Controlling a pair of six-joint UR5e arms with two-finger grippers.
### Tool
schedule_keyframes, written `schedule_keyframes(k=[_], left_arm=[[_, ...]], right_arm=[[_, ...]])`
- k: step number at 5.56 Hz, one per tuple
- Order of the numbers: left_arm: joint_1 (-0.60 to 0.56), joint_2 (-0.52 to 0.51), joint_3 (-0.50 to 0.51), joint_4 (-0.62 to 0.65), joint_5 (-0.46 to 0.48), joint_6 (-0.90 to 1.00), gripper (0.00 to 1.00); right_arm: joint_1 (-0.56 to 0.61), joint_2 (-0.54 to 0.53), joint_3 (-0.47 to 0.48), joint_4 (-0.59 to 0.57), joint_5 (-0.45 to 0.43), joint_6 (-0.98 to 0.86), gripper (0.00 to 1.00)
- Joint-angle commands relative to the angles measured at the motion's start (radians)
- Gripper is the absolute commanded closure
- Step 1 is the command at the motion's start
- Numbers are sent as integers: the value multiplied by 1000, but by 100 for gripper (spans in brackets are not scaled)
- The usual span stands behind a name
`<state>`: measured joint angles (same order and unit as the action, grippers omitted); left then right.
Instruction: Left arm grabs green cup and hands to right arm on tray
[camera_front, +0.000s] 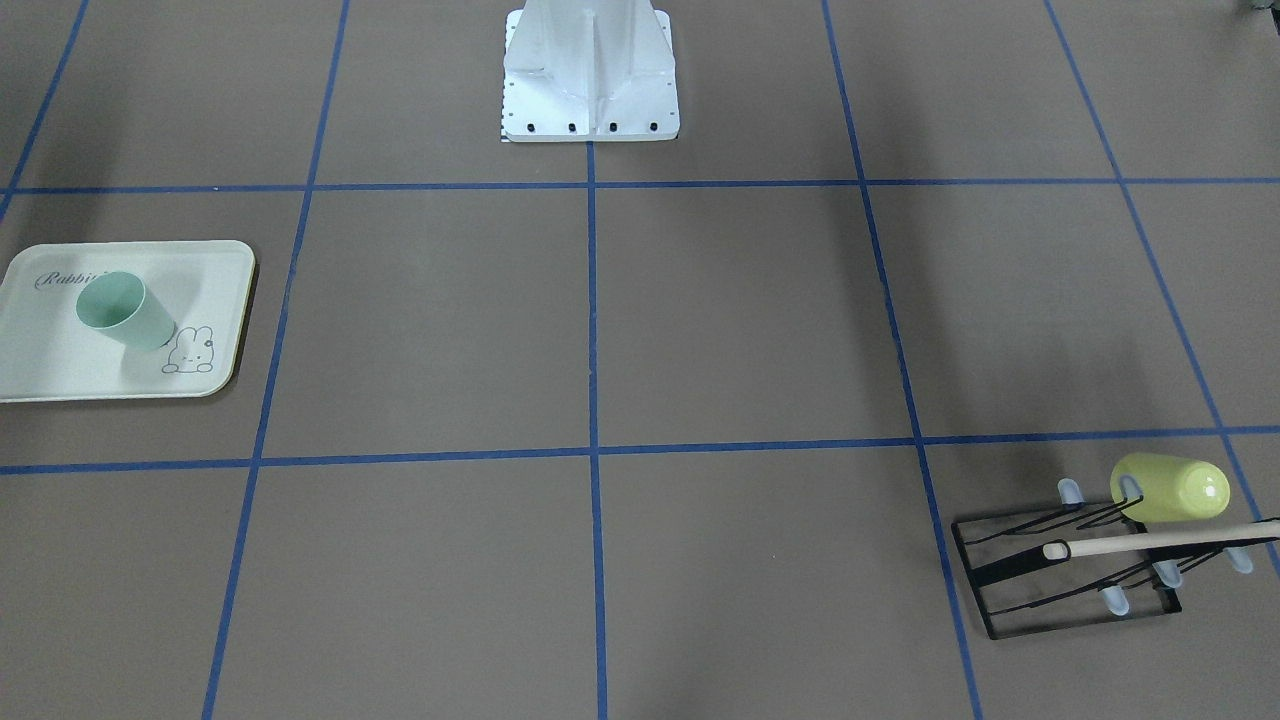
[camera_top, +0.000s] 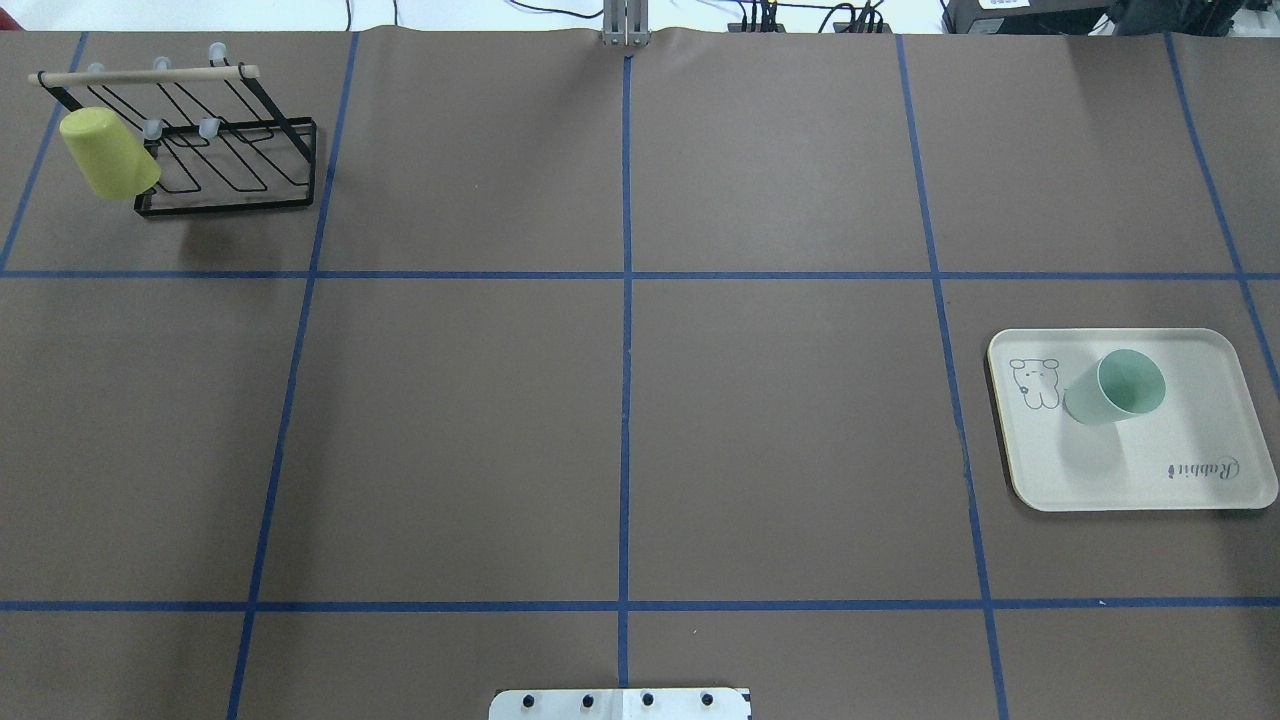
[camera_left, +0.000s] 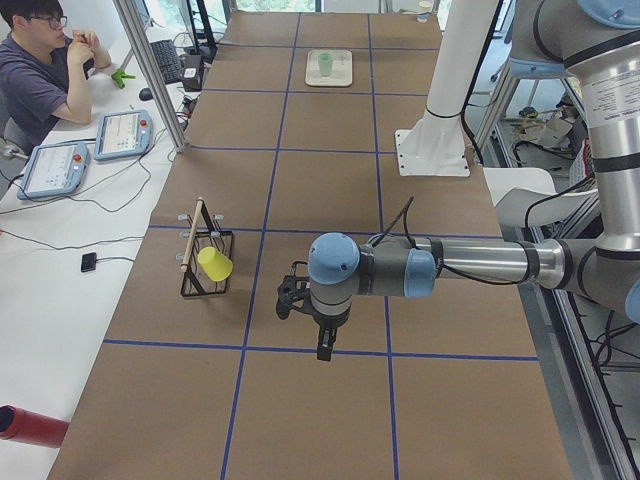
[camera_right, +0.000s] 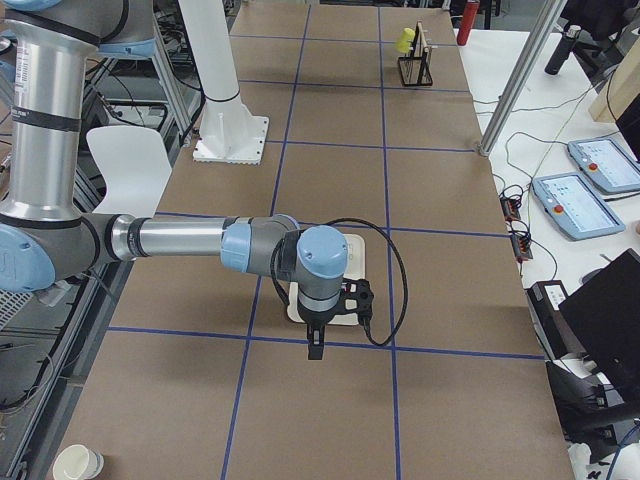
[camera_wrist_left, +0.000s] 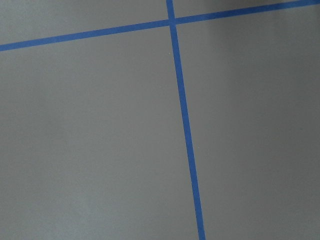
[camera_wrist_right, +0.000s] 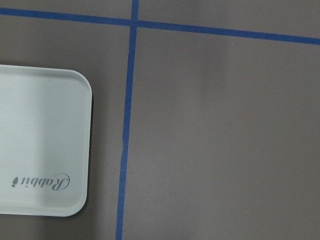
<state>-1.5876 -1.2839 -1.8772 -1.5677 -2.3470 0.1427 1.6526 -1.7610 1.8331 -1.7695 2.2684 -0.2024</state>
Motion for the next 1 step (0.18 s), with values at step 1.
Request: schedule_keyframes(k=[1], left_arm=[[0, 0, 0, 0, 0, 0, 0]], right_arm=[[0, 2, 0, 1, 0, 8, 0]])
